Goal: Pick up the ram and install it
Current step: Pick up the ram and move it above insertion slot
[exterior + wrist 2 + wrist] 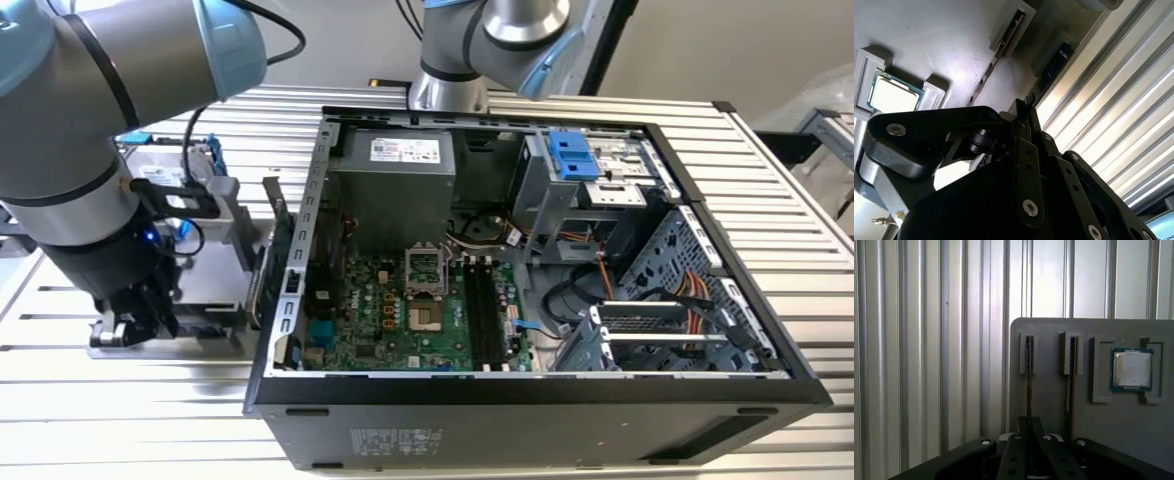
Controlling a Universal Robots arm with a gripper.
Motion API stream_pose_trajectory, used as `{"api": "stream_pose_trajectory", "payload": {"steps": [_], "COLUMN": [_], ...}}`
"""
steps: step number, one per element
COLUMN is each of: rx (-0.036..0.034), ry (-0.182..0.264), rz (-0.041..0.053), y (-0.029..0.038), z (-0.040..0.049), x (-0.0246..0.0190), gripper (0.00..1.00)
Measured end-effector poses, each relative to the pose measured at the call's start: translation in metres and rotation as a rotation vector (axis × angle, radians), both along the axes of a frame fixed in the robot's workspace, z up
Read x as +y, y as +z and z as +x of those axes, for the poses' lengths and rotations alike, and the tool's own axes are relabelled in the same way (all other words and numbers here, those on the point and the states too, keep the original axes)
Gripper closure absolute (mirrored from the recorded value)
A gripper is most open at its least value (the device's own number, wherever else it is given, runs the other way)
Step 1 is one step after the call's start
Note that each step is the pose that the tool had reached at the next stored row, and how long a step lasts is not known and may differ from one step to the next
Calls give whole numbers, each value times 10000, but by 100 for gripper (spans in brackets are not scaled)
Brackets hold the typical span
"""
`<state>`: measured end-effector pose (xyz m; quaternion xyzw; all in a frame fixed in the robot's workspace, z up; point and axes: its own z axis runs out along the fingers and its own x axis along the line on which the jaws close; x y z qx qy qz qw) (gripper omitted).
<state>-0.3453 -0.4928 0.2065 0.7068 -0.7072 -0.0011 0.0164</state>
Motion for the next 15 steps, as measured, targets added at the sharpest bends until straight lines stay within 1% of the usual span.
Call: {"api": "stream_pose_trajectory", "payload": {"steps": [15], "rx": [0], "ry": [0], "rz": [0], "y": [135], "z": [-2], "x": [0], "gripper": [100]}}
